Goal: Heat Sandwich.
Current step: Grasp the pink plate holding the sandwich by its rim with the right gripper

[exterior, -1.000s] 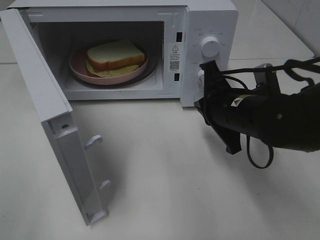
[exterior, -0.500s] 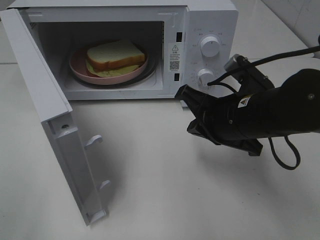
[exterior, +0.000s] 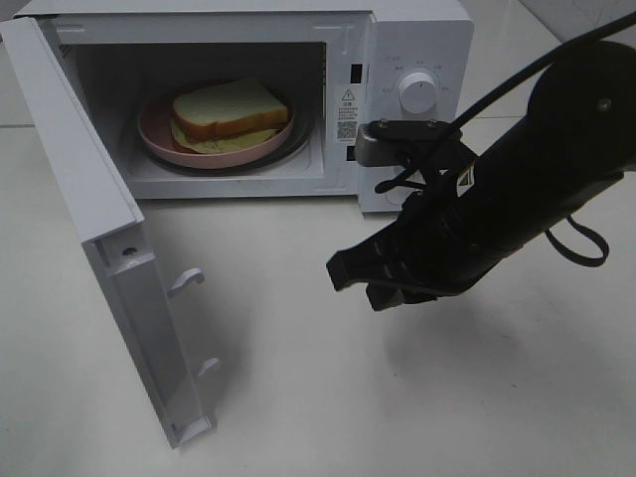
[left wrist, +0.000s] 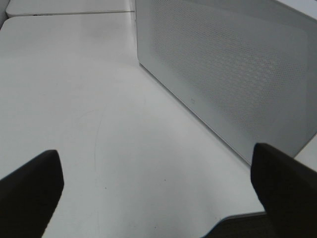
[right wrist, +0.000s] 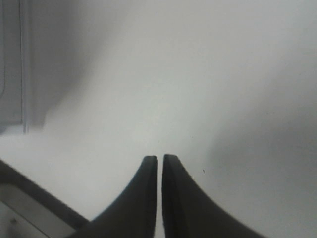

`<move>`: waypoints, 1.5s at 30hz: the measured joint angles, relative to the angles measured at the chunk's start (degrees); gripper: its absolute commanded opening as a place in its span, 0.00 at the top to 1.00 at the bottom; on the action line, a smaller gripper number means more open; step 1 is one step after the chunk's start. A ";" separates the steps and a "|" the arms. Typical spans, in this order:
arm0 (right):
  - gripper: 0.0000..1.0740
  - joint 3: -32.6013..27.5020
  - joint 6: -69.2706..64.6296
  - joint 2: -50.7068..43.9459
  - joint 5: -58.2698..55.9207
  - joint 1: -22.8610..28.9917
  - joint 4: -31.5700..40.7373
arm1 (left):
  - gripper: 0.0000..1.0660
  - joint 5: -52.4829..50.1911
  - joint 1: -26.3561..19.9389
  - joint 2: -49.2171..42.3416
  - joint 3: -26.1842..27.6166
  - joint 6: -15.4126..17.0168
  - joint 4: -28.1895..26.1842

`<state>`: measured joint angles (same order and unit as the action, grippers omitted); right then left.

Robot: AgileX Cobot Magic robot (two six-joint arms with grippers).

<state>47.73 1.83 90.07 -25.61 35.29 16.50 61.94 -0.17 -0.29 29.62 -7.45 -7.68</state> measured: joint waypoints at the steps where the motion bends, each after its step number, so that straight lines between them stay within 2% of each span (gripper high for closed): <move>1: 0.91 0.69 3.04 0.00 -2.23 0.00 -0.17 | 0.09 0.00 0.00 0.00 0.00 0.00 0.00; 7: 0.90 5.50 20.34 0.00 -16.84 0.00 -0.52 | 0.09 0.00 0.00 0.00 0.00 0.00 0.00; 10: 0.90 6.53 25.55 0.00 -20.34 0.00 -0.63 | 0.09 0.00 0.00 0.00 0.00 0.00 0.00; 11: 0.90 7.39 31.80 0.00 -23.66 0.00 -0.97 | 0.09 0.00 0.00 0.00 0.00 0.00 0.00; 16: 0.89 8.25 45.78 0.00 -28.42 0.00 -2.46 | 0.09 0.00 0.00 0.00 0.00 0.00 0.00; 25: 0.86 8.25 68.35 0.00 -30.48 0.00 -7.73 | 0.09 0.00 0.00 0.00 0.00 0.00 0.00; 32: 0.82 8.25 71.56 0.00 -29.22 0.00 -8.82 | 0.09 0.00 0.00 0.00 0.00 0.00 0.00; 36: 0.72 8.25 71.62 -0.11 -27.10 0.00 -10.66 | 0.09 0.00 0.00 0.00 0.00 0.00 0.00; 37: 0.65 8.25 71.62 -0.63 -25.67 0.00 -11.34 | 0.09 0.00 0.00 0.00 0.00 0.00 0.00; 39: 0.56 8.25 71.62 -1.49 -23.55 0.00 -12.03 | 0.09 0.00 0.00 0.00 0.00 0.00 0.00; 40: 0.56 8.25 71.62 -1.49 -23.55 0.00 -12.03 | 0.09 0.00 0.00 0.00 0.00 0.00 0.00; 41: 0.51 8.25 70.99 -2.41 -21.20 0.00 -12.61 | 0.09 0.00 0.00 0.00 0.00 0.00 0.00; 42: 0.38 8.31 70.07 -2.69 -20.45 0.00 -12.89 | 0.09 0.00 0.00 0.00 0.00 0.00 0.00; 43: 0.33 8.71 68.58 -2.81 -20.05 0.00 -13.52 | 0.09 0.00 0.00 0.00 0.00 0.00 0.00; 44: 0.33 8.71 68.58 -2.81 -20.05 0.00 -13.52 | 0.09 0.00 0.00 0.00 0.00 0.00 0.00; 45: 0.26 9.00 67.21 -2.86 -19.71 0.00 -14.27 | 0.09 0.00 0.00 0.00 0.00 0.00 0.00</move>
<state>56.72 69.04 87.20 -45.32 35.29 2.23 61.94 -0.17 -0.29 29.62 -7.45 -7.68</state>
